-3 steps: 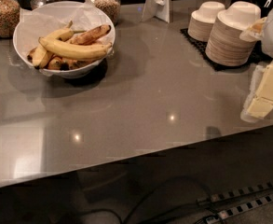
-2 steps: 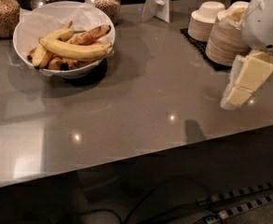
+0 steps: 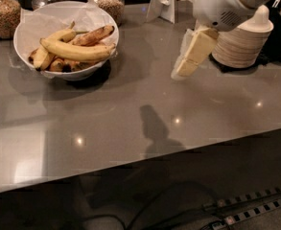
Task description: Pick banana from white bowl
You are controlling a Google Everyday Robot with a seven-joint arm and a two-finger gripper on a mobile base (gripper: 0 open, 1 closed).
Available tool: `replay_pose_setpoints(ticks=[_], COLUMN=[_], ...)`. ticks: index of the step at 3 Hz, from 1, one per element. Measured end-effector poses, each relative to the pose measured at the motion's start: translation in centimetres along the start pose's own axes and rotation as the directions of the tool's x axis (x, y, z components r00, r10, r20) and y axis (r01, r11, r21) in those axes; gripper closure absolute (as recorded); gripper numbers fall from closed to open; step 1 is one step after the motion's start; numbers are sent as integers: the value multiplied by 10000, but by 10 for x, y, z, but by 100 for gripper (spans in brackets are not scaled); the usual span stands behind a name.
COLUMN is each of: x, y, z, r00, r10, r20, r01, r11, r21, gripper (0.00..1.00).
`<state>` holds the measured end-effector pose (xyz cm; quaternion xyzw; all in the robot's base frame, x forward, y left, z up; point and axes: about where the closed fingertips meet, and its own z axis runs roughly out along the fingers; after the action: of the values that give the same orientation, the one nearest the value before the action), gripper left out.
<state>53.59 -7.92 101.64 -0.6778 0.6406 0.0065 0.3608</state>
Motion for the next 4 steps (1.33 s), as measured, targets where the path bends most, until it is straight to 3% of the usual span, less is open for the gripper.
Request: replay_pose_setpoints(ticks=[1, 2, 3, 4], x=[-36, -74, -75, -92], y=[-21, -31, -31, -34], z=[31, 76, 77, 101], r00=[9967, 9917, 9913, 9840], r10=[-274, -783, -809, -1169], r20=[770, 1019, 1038, 1342], r01=[267, 788, 805, 1156], r11=[9996, 9969, 9967, 9931], r21=[97, -6, 74, 178], gripper=[0, 0, 0, 0])
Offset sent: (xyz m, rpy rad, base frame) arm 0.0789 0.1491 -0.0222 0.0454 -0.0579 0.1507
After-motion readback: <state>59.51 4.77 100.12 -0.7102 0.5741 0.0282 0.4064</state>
